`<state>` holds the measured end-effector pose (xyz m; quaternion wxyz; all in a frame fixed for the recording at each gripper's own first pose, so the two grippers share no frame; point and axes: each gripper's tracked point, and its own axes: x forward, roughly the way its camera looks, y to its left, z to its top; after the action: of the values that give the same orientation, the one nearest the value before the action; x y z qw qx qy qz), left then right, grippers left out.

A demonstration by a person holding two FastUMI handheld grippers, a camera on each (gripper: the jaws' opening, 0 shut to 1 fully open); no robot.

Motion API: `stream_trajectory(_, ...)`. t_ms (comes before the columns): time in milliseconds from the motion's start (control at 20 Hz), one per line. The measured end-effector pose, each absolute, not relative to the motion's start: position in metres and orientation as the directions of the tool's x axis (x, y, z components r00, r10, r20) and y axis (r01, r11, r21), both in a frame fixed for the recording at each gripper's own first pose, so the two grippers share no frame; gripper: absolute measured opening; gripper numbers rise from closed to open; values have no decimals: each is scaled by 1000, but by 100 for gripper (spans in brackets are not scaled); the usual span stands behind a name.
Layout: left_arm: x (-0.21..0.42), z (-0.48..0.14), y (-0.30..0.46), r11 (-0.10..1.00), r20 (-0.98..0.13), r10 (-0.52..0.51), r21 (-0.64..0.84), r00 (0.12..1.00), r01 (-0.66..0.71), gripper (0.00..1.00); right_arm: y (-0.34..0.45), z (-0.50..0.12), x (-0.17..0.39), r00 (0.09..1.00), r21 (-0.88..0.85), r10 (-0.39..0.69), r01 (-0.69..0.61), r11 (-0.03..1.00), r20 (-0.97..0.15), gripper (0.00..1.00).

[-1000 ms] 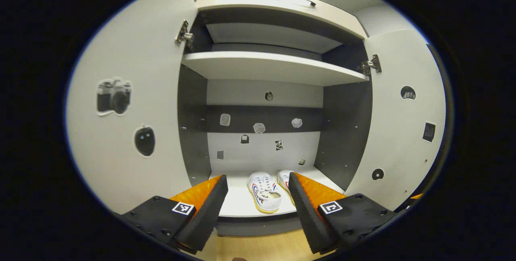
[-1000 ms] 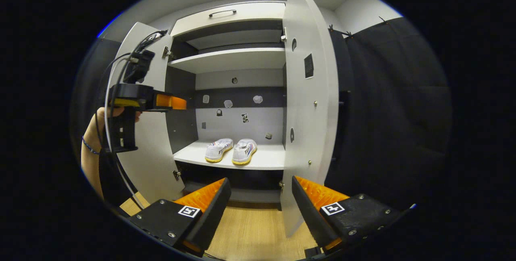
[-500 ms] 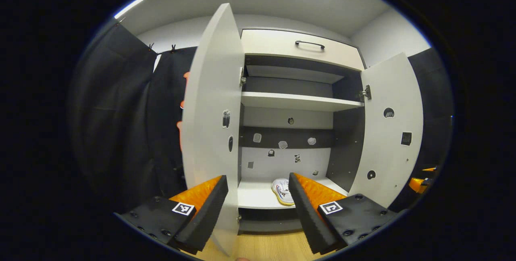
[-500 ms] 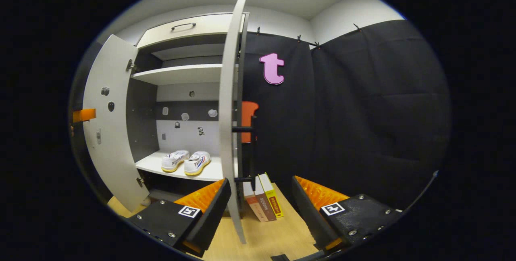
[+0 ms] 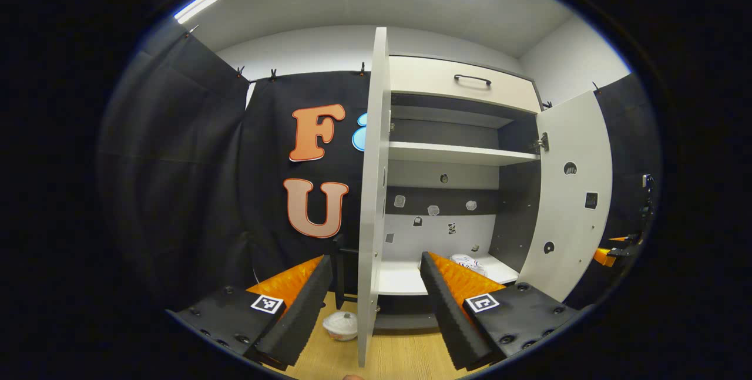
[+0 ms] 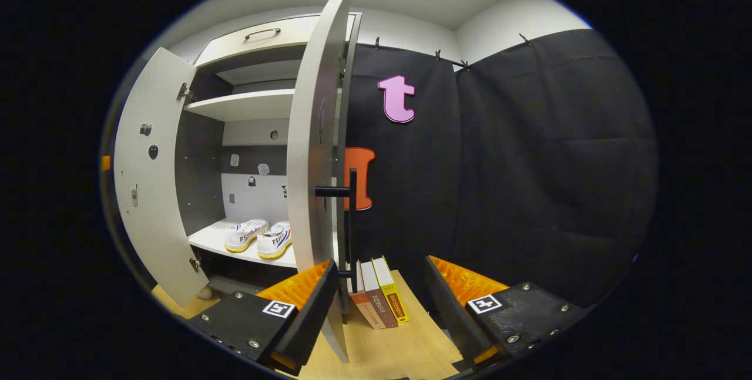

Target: Grab one shoe with the right hand and put it into the shoe cabinet, grab the other shoe with the left hand and put it into the shoe cabinet; then close the right door with the right hand and the left door with the left hand.

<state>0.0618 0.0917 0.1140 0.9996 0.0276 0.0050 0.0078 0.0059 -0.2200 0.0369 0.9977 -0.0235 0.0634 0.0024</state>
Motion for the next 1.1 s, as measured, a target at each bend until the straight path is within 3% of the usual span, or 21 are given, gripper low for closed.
stream_trajectory(50, 60, 117, 95, 999, -4, 12, 51, 1000, -12, 96, -216, 38, 5, 992, -60, 9, -16, 998, -125, 97)
stream_trajectory(150, 59, 119, 102, 999, 5, 9, 50, 1000, -10, 94, -207, 37, 5, 990, -50, 29, -36, 998, -136, 81)
stream_trajectory(250, 58, 119, 109, 999, 5, 13, 47, 1000, -13, 96, -198, 38, 6, 989, -32, 41, -46, 998, -142, 76)
stream_trajectory(300, 56, 118, 111, 999, 5, 11, 45, 1000, -11, 96, -195, 38, 6, 989, -29, 41, -46, 999, -143, 84)
stream_trajectory(350, 54, 117, 114, 999, 2, 10, 41, 1000, -10, 96, -193, 37, 5, 989, -29, 38, -43, 999, -143, 71)
stream_trajectory(450, 55, 115, 118, 999, -1, 7, 33, 1000, -7, 96, -187, 39, 4, 989, -37, 35, -40, 998, -143, 69)
stream_trajectory(1100, 44, 110, 144, 1000, 10, 12, 2, 1000, -12, 96, -87, 36, 23, 957, 66, 261, -254, 965, -131, 67)
